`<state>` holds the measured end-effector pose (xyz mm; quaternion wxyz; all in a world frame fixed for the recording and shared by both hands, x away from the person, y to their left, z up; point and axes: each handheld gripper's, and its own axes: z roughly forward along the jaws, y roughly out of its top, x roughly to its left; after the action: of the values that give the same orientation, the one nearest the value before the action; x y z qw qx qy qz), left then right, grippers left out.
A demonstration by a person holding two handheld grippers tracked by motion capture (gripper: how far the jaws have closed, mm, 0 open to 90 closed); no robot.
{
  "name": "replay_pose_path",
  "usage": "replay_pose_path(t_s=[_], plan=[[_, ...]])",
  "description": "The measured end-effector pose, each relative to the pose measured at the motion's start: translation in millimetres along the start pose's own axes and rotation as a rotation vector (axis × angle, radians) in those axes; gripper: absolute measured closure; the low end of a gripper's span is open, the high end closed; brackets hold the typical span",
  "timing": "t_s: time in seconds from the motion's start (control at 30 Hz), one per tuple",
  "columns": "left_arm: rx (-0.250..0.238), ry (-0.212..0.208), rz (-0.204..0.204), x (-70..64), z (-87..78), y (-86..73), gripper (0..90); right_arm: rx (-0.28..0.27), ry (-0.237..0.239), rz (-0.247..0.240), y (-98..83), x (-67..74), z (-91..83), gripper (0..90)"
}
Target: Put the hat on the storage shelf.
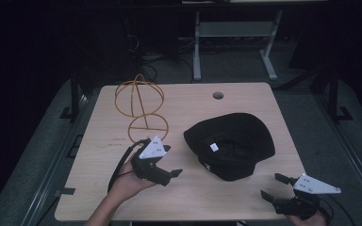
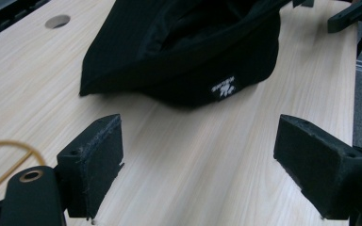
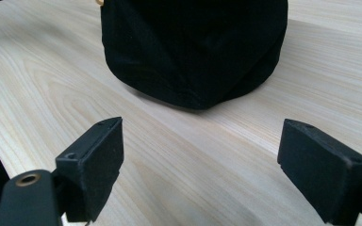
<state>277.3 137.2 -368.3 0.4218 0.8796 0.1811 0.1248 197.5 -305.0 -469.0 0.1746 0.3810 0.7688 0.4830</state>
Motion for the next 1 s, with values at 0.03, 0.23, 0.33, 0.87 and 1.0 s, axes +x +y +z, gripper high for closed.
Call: replay_pose_path(t_s=[0.03,0.23,0.33,0.87,1.0], plan=[[-0.004,-0.006,0.004,-1.2,2.1,3.4,15.9,-0.003,0.000,0.002,-0.1,-0.2,-0.2,14.4],[0.015,-0.038,0.056,-6.2,18.0,29.8,16.1,-0.003,0.011,0.001,-0.3,-0.6,0.7,14.4],[0.031,-0.046,0.076,-7.0,27.0,41.2,16.3,-0.004,0.015,0.004,0.0,0.1,2.1,14.4],[0.139,-0.084,0.166,-10.5,72.2,58.3,52.0,-0.001,0.033,-0.009,7.6,3.1,13.0,13.8],[0.129,-0.090,0.199,-12.5,73.3,57.0,64.9,-0.006,0.040,-0.003,10.1,2.7,16.3,13.9]])
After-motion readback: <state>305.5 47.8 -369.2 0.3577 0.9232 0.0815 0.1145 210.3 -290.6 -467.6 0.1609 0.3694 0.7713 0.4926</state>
